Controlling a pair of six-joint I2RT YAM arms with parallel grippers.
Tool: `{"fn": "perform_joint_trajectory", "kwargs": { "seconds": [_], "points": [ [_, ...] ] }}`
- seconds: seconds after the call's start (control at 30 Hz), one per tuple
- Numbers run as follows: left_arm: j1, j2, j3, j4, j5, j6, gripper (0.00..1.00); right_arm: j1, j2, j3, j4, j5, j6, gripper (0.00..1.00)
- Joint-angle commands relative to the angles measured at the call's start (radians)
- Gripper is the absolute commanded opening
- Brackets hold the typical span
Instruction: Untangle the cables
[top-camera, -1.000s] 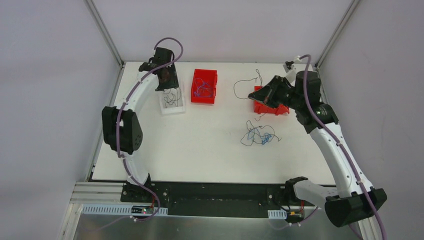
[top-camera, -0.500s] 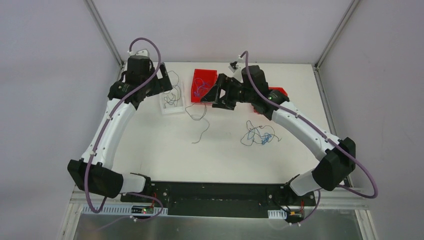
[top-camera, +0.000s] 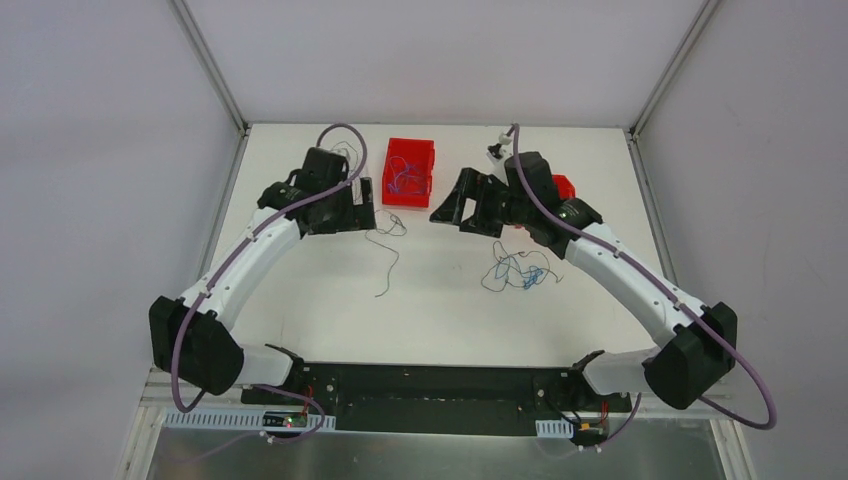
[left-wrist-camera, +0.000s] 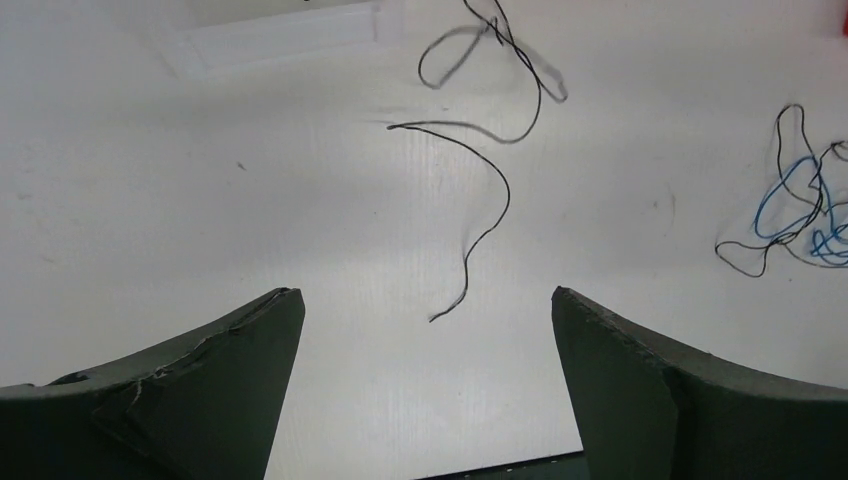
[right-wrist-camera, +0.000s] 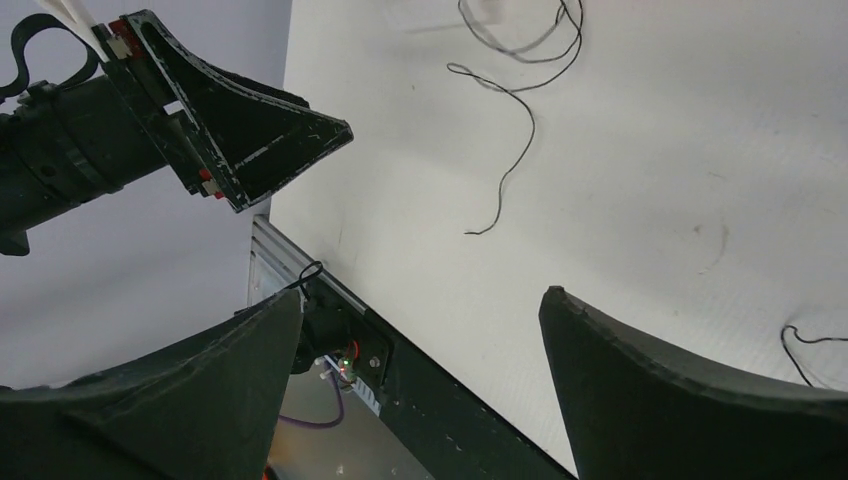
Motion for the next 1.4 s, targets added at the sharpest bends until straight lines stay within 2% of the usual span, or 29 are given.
{"fn": "perform_joint_trajectory", "kwargs": {
  "seconds": [0.0, 0.37, 0.43, 0.57, 0.77, 0.87, 1.03, 1.13, 1.37],
  "points": [
    [-0.074, 0.062, 0.008, 0.003, -0.025, 0.09, 0.99, -0.024, -0.089, -0.055, -0.023, 0.016, -0.048, 0.93],
    [-0.187, 0.238, 0.157, 0.001, -0.197, 0.356, 0.99, -0.072, -0.196, -0.094, -0.021, -0.031, -0.061, 0.94],
    [-0.189, 0.279, 0.199, -0.008, -0.224, 0.358, 0.99, -0.086, -0.22, -0.098, -0.026, -0.029, -0.065, 0.94],
    [-0.189, 0.343, 0.266, -0.062, -0.214, 0.195, 0.99, -0.116, -0.259, -0.1, -0.053, -0.026, -0.081, 0.95],
    [-0.189, 0.316, 0.132, -0.018, -0.211, -0.174, 0.99, -0.153, -0.299, -0.125, -0.06, -0.033, -0.087, 0.95],
    [-0.189, 0.271, 0.015, 0.08, -0.175, -0.355, 0.99, -0.159, -0.302, -0.137, -0.052, -0.045, -0.088, 0.95],
    [-0.189, 0.189, -0.237, 0.364, -0.132, -0.651, 0.99, -0.17, -0.301, -0.145, -0.034, -0.064, -0.081, 0.95],
    [-0.19, 0.191, -0.304, 0.502, -0.154, -0.715, 0.99, -0.174, -0.305, -0.145, -0.031, -0.069, -0.08, 0.95],
    [-0.215, 0.32, -0.286, 0.672, -0.186, -0.718, 0.99, -0.187, -0.323, -0.143, -0.039, -0.072, -0.081, 0.95]
  ]
}}
